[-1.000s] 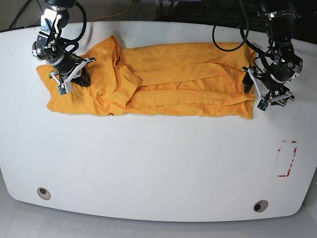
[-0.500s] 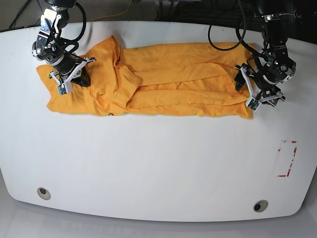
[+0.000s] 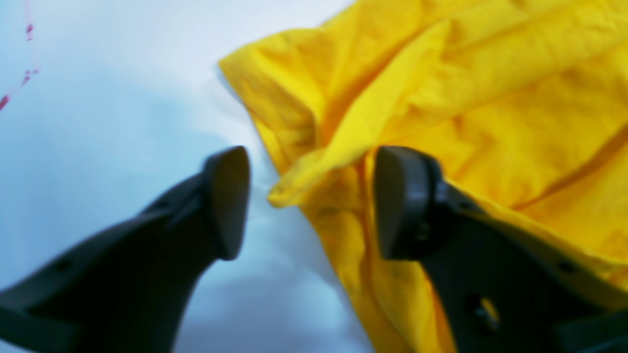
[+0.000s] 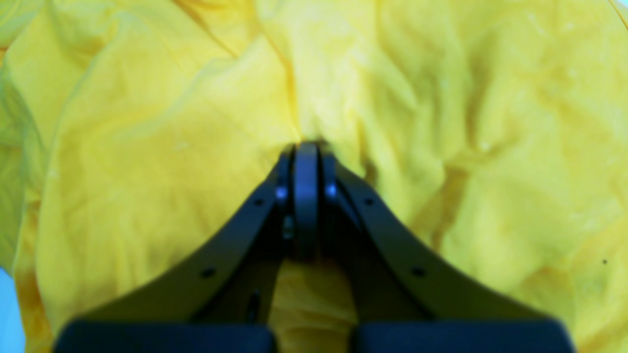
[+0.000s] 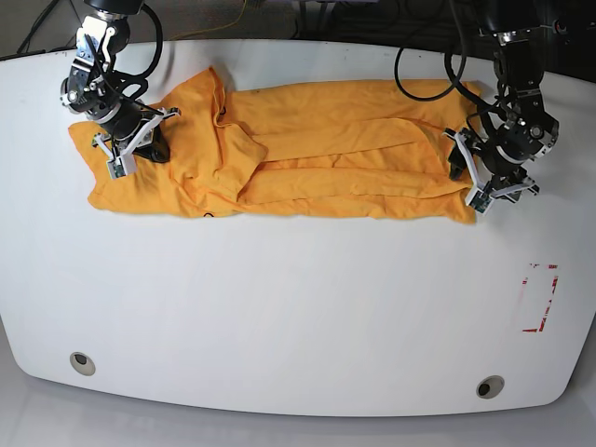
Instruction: Layout the t-shirt on the table in an organized manner, then fold the t-shirt properly
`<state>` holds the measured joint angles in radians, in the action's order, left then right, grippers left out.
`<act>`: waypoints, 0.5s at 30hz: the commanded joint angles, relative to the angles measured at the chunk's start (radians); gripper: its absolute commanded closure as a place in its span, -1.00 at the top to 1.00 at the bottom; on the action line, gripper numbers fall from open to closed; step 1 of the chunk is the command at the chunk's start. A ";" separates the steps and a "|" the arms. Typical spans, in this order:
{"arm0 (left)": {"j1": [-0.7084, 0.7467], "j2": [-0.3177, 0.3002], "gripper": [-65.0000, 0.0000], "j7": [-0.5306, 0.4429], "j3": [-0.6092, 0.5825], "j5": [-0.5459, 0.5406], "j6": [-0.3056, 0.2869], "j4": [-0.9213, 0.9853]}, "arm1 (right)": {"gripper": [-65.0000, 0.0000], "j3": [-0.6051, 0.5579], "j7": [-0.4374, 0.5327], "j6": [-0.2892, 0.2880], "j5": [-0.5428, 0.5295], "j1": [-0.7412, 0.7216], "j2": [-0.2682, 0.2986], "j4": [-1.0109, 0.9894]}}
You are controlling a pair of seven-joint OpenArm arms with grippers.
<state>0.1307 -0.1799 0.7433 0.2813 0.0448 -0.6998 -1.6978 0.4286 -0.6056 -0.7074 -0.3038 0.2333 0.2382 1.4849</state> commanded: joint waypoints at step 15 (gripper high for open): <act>-0.012 -0.011 -0.04 -0.017 0.002 -0.004 0.002 -0.012 | -0.98 -0.003 -0.096 0.009 0.065 0.015 0.003 0.006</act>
<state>0.1310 -0.1783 0.7437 0.2813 0.0475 -0.7002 -1.6966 0.4286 -0.6117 -0.7074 -0.3004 0.2333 0.2382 1.4925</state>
